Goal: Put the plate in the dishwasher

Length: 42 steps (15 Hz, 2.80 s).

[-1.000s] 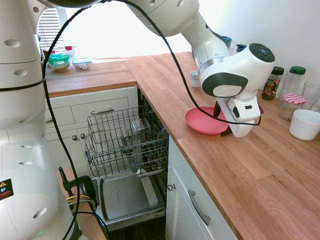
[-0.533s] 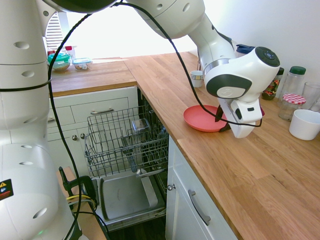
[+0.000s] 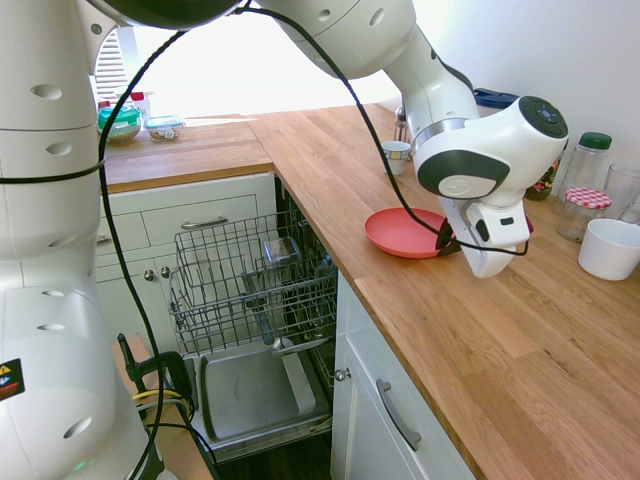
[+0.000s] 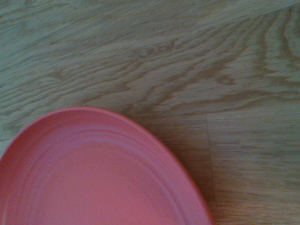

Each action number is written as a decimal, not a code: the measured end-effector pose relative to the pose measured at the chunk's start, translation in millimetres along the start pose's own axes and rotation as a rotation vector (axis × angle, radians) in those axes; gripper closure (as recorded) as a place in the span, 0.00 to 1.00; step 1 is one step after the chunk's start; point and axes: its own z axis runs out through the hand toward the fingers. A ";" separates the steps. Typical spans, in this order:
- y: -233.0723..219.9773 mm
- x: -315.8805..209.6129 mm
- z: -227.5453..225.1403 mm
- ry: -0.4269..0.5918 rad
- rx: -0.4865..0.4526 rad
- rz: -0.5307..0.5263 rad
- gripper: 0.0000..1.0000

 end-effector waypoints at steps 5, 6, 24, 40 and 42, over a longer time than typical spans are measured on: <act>-22.3 -14.4 -39.9 0.011 0.064 -0.106 1.00; -28.6 -23.5 -55.9 0.021 0.080 -0.141 1.00; -42.6 -454.8 -51.0 0.624 -0.190 -1.058 1.00; -33.0 -666.7 44.4 1.167 -0.291 -1.841 1.00; -22.9 -678.4 47.5 1.198 -0.272 -1.898 1.00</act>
